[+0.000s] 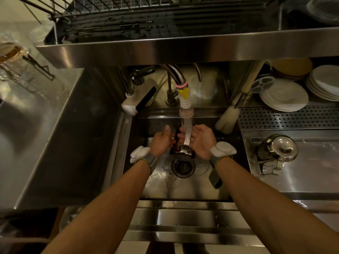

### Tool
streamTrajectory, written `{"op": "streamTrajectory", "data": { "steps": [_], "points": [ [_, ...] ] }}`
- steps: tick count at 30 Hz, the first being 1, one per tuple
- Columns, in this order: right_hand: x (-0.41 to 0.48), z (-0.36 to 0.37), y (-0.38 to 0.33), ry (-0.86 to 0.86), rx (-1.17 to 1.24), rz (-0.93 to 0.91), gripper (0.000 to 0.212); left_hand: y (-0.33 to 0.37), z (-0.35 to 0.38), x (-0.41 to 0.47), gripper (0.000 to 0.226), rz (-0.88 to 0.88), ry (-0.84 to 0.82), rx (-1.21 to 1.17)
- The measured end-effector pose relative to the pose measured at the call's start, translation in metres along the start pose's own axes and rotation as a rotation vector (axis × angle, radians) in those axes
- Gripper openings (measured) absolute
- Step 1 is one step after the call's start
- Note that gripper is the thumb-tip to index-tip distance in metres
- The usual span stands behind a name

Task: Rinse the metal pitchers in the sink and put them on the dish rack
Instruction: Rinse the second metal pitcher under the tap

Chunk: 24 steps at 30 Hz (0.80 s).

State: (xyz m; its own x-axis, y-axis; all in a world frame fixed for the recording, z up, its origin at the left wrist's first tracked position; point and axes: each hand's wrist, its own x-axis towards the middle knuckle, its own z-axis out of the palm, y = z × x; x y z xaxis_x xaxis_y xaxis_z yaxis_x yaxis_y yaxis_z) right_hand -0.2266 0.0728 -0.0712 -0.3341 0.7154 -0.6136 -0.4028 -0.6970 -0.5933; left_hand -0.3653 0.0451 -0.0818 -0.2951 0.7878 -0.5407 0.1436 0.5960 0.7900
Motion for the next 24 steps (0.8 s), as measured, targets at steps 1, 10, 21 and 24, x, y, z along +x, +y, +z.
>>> {"op": "streamTrajectory", "data": {
  "steps": [1,10,21,24],
  "points": [
    [0.001,0.000,-0.001,-0.001,0.024,-0.009,0.044,0.000,0.000,0.000,0.053,0.003,0.000,-0.001],
    [0.005,0.009,0.009,0.084,-0.150,-0.034,0.028,0.008,0.016,-0.002,0.030,0.155,-0.082,0.163],
    [0.001,-0.006,-0.011,0.247,-0.374,-0.094,0.035,0.013,0.024,-0.001,0.033,0.039,0.058,0.236],
    [0.006,-0.026,-0.010,0.356,-0.532,-0.171,0.025,0.014,0.018,0.002,0.027,-0.057,0.023,-0.043]
  ]
}}
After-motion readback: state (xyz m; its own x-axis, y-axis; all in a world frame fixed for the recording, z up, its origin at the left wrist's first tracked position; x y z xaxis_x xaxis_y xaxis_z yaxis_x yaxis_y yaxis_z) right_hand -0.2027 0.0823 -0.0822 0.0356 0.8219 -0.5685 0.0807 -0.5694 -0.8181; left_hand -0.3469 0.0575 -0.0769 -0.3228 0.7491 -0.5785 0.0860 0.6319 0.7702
